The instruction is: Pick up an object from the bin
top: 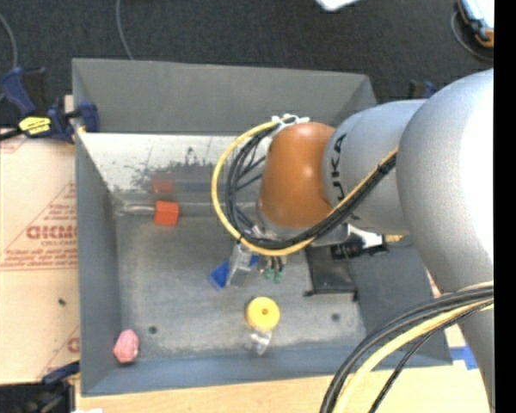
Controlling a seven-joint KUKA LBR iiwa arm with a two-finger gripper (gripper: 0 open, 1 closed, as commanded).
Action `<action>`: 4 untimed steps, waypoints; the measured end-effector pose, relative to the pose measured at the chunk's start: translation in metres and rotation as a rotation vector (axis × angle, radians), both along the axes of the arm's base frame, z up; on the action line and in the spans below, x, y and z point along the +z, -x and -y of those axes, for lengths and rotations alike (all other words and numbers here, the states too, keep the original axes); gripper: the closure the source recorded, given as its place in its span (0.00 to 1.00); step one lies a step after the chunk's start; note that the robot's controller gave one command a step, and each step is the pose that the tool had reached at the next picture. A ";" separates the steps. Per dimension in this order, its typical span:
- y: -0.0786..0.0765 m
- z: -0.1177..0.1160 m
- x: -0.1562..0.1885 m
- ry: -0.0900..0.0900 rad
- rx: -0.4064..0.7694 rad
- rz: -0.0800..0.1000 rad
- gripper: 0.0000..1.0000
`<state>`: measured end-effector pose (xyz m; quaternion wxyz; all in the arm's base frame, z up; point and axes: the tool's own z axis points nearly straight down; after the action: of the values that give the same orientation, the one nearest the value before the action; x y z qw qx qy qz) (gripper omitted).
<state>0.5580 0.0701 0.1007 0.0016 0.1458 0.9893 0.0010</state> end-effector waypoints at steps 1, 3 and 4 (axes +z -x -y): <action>-0.013 0.004 -0.030 0.002 0.138 0.000 0.00; -0.013 0.004 -0.030 0.001 0.135 -0.001 1.00; -0.014 -0.004 0.044 0.000 0.142 0.009 1.00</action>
Offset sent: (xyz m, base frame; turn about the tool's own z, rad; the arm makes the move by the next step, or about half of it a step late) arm 0.0000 0.0000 0.0000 0.0000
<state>0.5725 0.0740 0.1443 0.0059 0.0754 0.9971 0.0017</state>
